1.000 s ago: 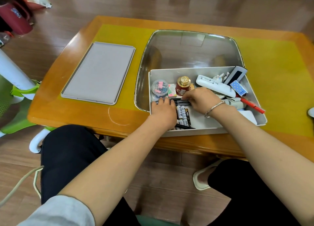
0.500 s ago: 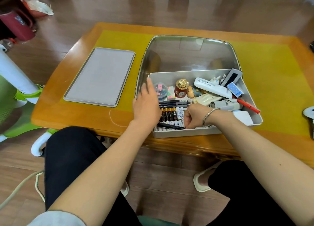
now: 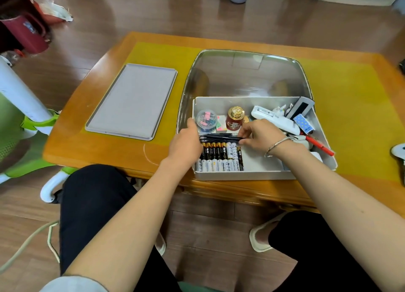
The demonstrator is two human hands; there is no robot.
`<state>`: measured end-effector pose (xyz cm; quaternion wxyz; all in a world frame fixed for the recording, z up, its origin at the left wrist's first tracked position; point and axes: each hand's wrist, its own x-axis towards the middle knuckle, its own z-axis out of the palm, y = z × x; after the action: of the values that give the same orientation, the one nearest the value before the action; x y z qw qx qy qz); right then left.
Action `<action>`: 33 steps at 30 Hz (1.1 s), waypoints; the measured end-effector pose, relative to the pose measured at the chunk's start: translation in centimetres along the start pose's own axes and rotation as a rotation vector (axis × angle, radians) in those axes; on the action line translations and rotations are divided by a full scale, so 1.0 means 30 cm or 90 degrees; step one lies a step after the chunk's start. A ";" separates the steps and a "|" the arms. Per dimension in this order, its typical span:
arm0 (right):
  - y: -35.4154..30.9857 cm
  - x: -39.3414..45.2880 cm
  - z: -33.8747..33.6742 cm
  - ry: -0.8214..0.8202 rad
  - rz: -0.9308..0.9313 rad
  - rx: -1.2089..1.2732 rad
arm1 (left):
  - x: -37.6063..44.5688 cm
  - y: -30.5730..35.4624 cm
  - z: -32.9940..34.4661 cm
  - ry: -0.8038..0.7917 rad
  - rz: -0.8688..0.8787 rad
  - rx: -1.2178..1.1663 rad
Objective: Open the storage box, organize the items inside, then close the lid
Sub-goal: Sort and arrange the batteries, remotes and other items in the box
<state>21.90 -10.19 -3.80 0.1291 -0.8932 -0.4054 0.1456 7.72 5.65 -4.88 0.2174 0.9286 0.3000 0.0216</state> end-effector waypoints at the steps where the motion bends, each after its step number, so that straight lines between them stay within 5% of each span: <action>1: -0.005 0.009 0.007 0.024 0.004 -0.029 | 0.002 -0.006 -0.002 -0.004 0.001 -0.001; 26: -0.088 0.077 0.090 0.070 -0.017 -0.301 | -0.017 -0.023 -0.007 0.034 0.015 -0.061; 33: -0.088 0.043 0.068 0.103 -0.031 -0.248 | -0.013 -0.020 0.002 0.030 0.009 -0.068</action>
<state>20.15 -7.31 -4.97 -0.0106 -0.9001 -0.4354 -0.0109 7.07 5.84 -5.15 0.2591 0.9171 0.2967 0.0612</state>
